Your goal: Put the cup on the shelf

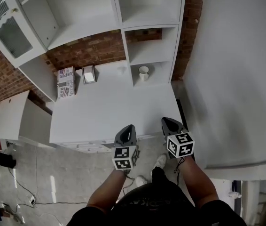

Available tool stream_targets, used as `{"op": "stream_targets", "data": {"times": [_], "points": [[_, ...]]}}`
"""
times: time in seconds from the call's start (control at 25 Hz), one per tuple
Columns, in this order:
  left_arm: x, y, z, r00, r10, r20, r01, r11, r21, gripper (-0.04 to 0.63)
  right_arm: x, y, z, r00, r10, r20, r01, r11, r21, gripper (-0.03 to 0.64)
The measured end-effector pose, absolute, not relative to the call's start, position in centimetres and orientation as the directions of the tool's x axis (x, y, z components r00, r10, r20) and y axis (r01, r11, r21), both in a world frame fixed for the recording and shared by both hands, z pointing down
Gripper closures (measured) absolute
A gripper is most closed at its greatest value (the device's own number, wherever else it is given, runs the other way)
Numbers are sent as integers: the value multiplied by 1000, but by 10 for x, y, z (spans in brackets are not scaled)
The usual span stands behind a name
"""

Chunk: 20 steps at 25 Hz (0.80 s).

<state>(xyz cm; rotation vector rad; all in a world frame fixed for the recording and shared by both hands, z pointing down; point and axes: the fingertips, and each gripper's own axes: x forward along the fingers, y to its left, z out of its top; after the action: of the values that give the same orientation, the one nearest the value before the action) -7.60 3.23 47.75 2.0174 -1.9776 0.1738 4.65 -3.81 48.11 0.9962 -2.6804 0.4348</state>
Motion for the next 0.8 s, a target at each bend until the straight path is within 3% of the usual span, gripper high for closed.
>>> {"op": "stream_targets", "data": {"times": [0.8], "points": [[-78, 75, 475, 56, -956, 287, -991, -17, 135, 591, 42, 9, 474, -741, -597, 308, -663, 722, -197, 617]]}}
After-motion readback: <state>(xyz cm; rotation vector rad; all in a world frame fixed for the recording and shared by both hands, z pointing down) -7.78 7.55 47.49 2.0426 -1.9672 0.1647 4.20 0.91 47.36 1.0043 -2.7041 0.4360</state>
